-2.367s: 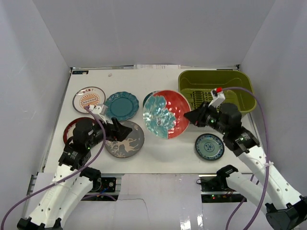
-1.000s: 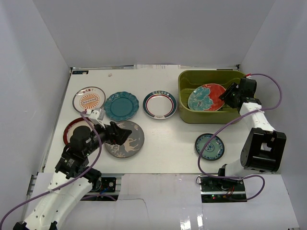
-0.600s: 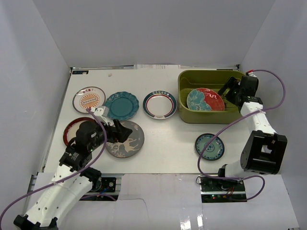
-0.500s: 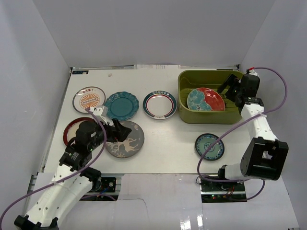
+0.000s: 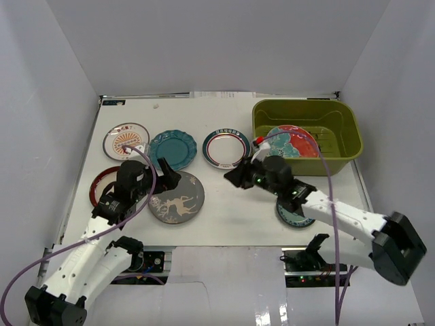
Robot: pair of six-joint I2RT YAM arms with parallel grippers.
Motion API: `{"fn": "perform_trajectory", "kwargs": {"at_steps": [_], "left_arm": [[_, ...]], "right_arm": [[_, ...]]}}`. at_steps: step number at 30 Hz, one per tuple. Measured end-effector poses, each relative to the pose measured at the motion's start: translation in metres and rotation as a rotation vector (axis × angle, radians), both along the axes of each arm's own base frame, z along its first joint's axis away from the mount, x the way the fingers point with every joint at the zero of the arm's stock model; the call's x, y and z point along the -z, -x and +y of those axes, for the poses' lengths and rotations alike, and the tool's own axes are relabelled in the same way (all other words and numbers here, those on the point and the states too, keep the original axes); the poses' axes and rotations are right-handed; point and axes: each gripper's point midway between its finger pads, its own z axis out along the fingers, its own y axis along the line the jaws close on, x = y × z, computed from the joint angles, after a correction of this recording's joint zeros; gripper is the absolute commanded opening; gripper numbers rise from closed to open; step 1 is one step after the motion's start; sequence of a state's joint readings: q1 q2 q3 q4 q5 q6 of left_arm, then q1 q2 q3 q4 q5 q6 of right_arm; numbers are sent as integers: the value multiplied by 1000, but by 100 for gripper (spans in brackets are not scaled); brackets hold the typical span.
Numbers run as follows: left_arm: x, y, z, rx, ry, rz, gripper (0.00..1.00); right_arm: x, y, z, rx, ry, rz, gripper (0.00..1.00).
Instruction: Place the plates into the plastic bin on the countertop
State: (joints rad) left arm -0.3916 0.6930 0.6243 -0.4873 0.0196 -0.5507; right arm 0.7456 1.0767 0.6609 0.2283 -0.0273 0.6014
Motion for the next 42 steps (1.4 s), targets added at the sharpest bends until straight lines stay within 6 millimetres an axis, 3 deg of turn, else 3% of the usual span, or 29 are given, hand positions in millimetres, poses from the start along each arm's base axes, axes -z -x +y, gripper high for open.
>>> {"fn": "perform_trajectory", "kwargs": {"at_steps": [2,4,5,8,11,14,19,22,23,26,30,37,40,42], "left_arm": [[-6,-5,3,-27,-7,-2,98],[-20,-13,5,-46,-16,-32,98],[-29,-16,7,-56,-19,-56,98],[-51,-22,13,-83,-29,-125,98],[-57,-21,19,-109,-35,-159,98],[-47,-17,23,-126,-37,-150,98],[-31,-15,24,-159,-17,-83,96],[-29,-17,21,-181,22,-58,96],[-28,-18,20,-187,33,-50,96],[-23,-22,17,-202,49,-23,96],[-8,-31,17,-223,60,39,97],[11,-57,47,-332,156,122,97],[17,-64,53,-365,206,133,95],[24,-65,54,-382,244,144,93]], "right_arm": [[43,27,29,-82,32,100,30],[82,44,45,-122,62,187,42],[99,51,51,-130,65,222,55],[135,63,62,-129,62,312,64],[155,64,75,-115,22,373,63],[169,65,92,-109,-46,439,52],[173,50,124,-79,-167,478,45],[174,40,136,-53,-216,485,33],[176,39,138,-44,-219,488,19],[178,37,138,-22,-225,499,8],[165,41,134,-20,-245,491,8],[141,79,74,-29,-139,407,8],[114,88,48,-32,-128,318,8],[84,88,32,-25,-139,228,8]]}}
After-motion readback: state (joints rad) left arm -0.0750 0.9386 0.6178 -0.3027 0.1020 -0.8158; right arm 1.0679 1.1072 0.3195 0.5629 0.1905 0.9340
